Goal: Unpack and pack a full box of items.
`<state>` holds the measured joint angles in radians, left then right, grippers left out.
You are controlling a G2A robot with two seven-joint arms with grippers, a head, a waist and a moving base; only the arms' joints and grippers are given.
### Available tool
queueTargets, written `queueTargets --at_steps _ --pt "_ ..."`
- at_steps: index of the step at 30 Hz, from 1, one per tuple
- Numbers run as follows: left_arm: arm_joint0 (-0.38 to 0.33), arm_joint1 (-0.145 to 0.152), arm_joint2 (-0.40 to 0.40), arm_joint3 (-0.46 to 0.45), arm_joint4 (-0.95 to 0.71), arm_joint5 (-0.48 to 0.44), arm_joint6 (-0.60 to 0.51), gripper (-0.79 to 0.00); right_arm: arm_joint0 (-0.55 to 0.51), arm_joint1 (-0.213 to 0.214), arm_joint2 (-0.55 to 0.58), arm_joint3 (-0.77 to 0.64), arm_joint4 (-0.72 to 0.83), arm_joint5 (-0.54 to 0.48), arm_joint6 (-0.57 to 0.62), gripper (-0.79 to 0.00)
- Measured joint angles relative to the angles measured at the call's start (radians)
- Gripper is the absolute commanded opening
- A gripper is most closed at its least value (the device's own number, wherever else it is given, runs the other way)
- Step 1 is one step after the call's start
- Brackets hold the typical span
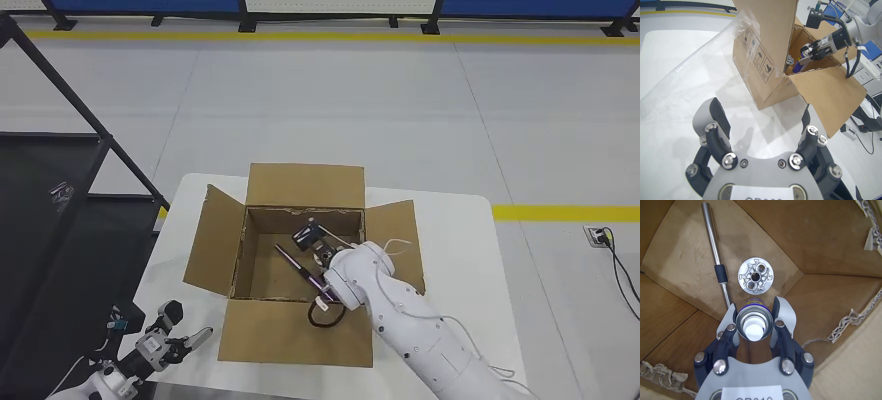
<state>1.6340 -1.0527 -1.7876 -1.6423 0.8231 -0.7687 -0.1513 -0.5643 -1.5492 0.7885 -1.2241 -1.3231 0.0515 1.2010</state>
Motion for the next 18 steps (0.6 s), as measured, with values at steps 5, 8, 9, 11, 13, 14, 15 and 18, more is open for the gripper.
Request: queueTargets --at_steps 5,8,9,11,13,14,15,18 --pt "0.000 0.000 0.000 0.000 0.000 0.000 0.000 0.000 -0.017 0.003 0.025 -0.018 -0.009 -0.011 -0.001 -0.292" --pt "0.000 0.000 0.000 0.000 0.000 0.000 0.000 0.000 -0.032 0.007 0.041 -0.037 -0.018 -0.020 -0.003 -0.246" --pt "0.000 0.000 0.000 0.000 0.000 0.000 0.000 0.000 -0.036 0.008 0.045 -0.044 -0.022 -0.022 -0.003 -0.249" --pt "0.000 0.000 0.000 0.000 0.000 0.000 0.000 0.000 -0.049 0.011 0.058 -0.071 -0.031 -0.025 -0.006 -0.200" --pt "0.000 0.000 0.000 0.000 0.000 0.000 0.000 0.000 -0.069 0.016 0.073 -0.114 -0.039 -0.028 -0.008 -0.139" --pt "0.000 0.000 0.000 0.000 0.000 0.000 0.000 0.000 -0.088 0.021 0.088 -0.154 -0.044 -0.033 -0.009 -0.089" --pt "0.000 0.000 0.000 0.000 0.000 0.000 0.000 0.000 -0.105 0.025 0.102 -0.190 -0.047 -0.037 -0.011 0.000" --pt "0.000 0.000 0.000 0.000 0.000 0.000 0.000 0.000 -0.186 0.044 0.163 -0.341 -0.055 -0.047 -0.020 0.000"
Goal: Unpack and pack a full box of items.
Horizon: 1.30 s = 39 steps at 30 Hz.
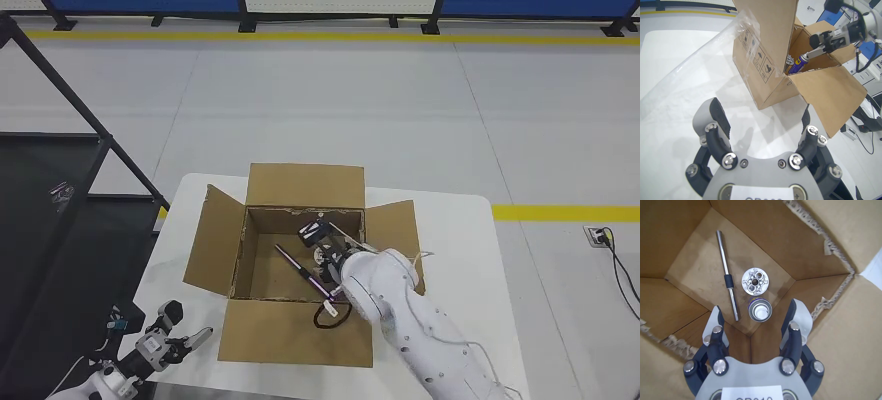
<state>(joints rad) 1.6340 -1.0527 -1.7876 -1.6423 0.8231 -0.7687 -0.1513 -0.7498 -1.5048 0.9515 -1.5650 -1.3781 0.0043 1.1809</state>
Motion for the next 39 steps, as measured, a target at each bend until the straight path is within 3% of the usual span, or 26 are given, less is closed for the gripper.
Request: queueTargets --at_steps 5,12,16,21,24,30,34,39 --pt "0.001 -0.001 -0.005 -0.009 -0.007 0.015 0.013 0.000 -0.172 0.025 0.103 -0.269 0.003 0.019 -0.027 0.000" --pt "0.062 -0.004 -0.061 -0.123 -0.002 0.045 0.109 0.000 -0.171 0.025 0.105 -0.267 0.001 0.019 -0.026 0.000" --pt "0.089 -0.003 -0.087 -0.183 -0.005 0.032 0.122 0.000 -0.225 0.033 0.163 -0.294 0.034 0.028 -0.102 0.000" --pt "0.075 0.001 -0.095 -0.246 -0.006 0.038 0.071 0.000 -0.325 0.045 0.335 -0.376 0.222 0.036 -0.212 0.000" --pt "0.046 0.004 -0.078 -0.271 -0.009 0.052 0.023 0.000 -0.370 0.054 0.455 -0.384 0.398 -0.017 -0.240 0.000" --pt "-0.032 0.009 -0.024 -0.289 -0.029 0.082 -0.083 0.000 -0.397 0.078 0.691 -0.287 0.808 -0.192 -0.184 0.000" --pt "-0.079 0.013 0.009 -0.291 -0.034 0.084 -0.145 0.000 -0.380 0.092 0.805 -0.165 1.090 -0.243 -0.115 0.000" --pt "-0.121 0.015 0.056 -0.293 -0.027 0.099 -0.188 0.000 -0.379 0.093 0.807 -0.162 1.114 -0.241 -0.113 0.000"
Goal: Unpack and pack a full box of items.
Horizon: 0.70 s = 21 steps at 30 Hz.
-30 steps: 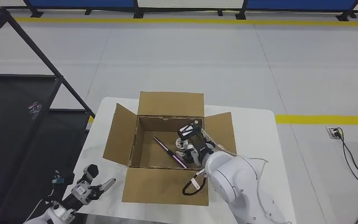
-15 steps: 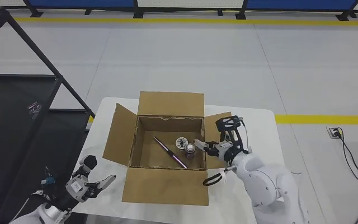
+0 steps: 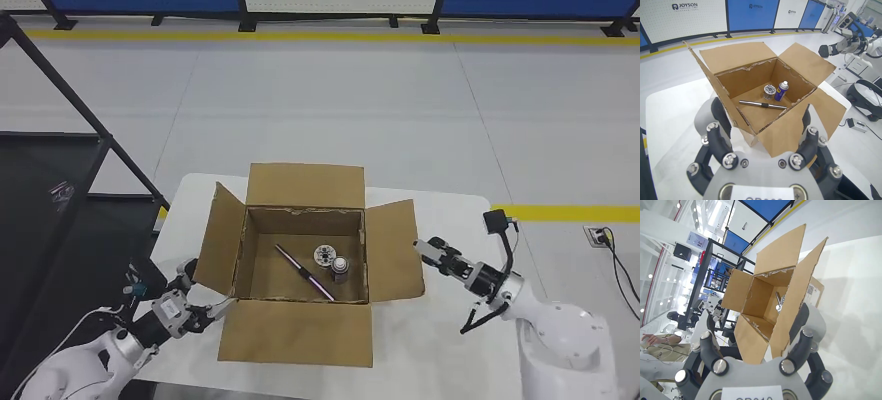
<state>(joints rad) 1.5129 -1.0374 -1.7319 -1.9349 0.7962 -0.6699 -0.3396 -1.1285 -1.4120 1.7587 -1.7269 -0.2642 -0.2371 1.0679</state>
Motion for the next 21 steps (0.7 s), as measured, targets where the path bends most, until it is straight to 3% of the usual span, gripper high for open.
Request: queueTargets --at_steps 9,21 --pt "-0.053 0.005 0.079 0.007 0.021 -0.003 -0.095 0.000 -0.010 0.003 -0.015 0.019 0.011 0.005 -0.033 0.000" --pt "-0.231 0.000 0.276 0.127 0.027 0.038 -0.253 0.000 0.122 0.032 -0.103 0.194 0.155 -0.081 0.132 0.000"
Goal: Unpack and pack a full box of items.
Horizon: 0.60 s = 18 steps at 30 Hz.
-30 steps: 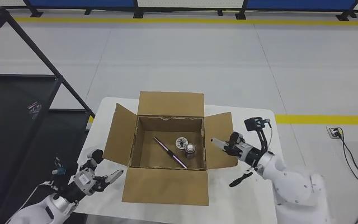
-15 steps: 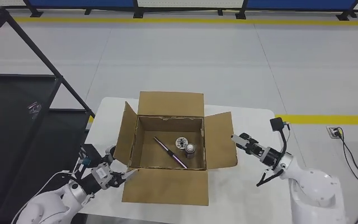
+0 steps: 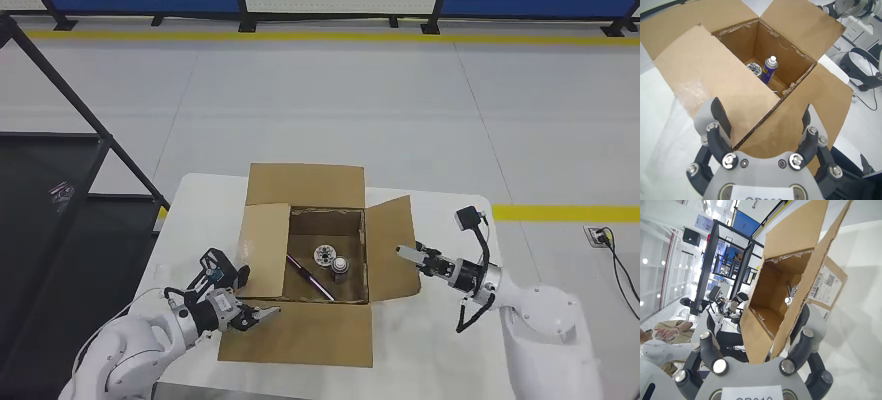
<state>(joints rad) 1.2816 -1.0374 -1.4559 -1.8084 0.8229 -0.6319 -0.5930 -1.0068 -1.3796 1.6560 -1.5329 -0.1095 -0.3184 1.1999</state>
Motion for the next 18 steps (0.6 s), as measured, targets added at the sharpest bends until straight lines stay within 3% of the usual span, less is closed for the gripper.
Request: queueTargets --at_steps 8,18 --pt "-0.062 -0.005 0.077 0.067 0.000 0.013 -0.013 0.000 0.072 0.005 -0.129 0.028 0.052 -0.052 0.027 0.000" --pt "-0.040 0.001 0.067 0.068 -0.006 0.008 0.017 0.000 0.169 -0.001 -0.297 0.090 -0.011 -0.005 -0.056 0.000"
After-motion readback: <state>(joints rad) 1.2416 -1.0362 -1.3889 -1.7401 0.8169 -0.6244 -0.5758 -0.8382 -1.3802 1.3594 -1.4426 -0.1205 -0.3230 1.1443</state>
